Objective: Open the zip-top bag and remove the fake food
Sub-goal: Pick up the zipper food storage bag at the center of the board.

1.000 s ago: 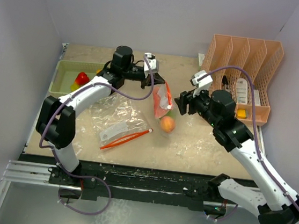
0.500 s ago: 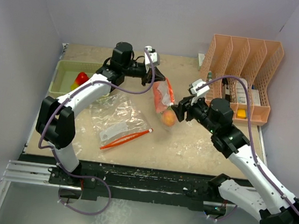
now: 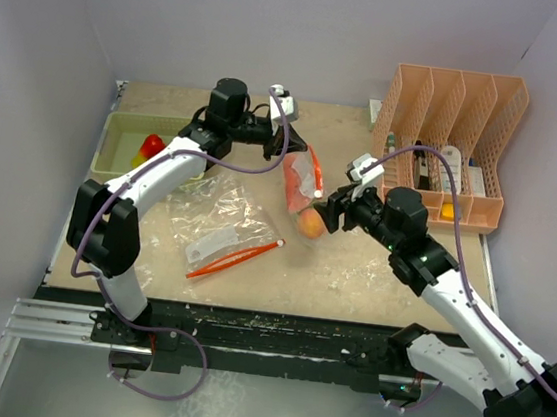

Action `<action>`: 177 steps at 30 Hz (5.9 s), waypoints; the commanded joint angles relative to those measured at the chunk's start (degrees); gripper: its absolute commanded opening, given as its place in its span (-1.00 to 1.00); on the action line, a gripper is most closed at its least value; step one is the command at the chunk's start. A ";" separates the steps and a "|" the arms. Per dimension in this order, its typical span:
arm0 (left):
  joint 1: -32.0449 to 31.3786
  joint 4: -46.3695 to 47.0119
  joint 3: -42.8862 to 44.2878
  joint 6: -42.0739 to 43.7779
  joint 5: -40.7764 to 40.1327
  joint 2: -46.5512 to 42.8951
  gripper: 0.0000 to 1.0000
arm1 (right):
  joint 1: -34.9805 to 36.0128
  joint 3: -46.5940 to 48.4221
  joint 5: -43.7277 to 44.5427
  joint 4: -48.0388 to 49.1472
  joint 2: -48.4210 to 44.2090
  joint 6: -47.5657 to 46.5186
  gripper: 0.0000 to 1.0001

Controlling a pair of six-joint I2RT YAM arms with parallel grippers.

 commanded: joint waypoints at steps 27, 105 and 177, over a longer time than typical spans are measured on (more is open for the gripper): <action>0.14 5.11 -3.57 -1.48 -0.85 -6.55 -0.45 | 0.03 1.77 -3.16 4.13 -5.40 5.60 -1.00; -10.39 10.16 -1.63 0.04 -13.13 -10.72 -1.00 | 11.47 17.33 34.13 -6.45 12.36 10.67 -0.74; -1.02 33.92 -4.78 -24.34 40.30 -1.84 -1.00 | -5.17 22.74 -27.71 -17.74 9.12 -11.69 -1.00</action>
